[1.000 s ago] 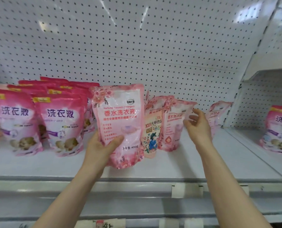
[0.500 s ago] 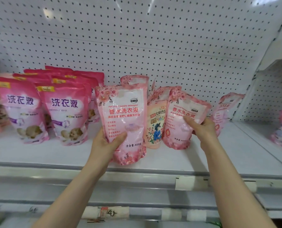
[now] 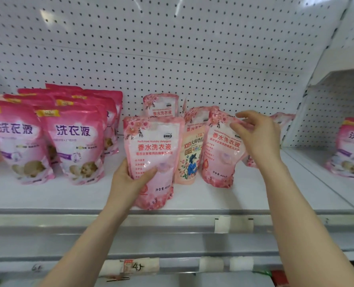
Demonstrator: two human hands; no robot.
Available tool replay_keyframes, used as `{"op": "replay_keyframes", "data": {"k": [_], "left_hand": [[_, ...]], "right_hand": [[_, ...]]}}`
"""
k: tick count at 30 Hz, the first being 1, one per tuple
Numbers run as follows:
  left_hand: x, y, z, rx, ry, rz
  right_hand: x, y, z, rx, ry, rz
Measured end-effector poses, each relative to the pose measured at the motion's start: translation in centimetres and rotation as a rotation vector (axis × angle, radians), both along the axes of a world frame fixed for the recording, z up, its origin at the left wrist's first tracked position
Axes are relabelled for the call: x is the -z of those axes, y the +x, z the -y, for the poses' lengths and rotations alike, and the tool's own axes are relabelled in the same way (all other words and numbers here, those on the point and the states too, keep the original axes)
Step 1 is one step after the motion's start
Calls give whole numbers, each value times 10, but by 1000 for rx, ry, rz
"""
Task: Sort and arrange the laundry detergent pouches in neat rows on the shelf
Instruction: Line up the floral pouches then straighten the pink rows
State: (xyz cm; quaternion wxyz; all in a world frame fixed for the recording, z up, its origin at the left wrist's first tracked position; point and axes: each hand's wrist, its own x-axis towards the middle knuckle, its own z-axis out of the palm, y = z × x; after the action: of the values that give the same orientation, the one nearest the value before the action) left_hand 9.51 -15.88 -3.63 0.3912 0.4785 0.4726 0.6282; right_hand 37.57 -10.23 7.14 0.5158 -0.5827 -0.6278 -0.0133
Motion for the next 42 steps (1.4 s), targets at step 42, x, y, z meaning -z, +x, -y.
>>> {"op": "replay_keyframes", "data": {"k": [42], "left_hand": [[-56,-96,16,-163,43,76]], "right_hand": [[-104,-190,-164,-537,-692,531]]}}
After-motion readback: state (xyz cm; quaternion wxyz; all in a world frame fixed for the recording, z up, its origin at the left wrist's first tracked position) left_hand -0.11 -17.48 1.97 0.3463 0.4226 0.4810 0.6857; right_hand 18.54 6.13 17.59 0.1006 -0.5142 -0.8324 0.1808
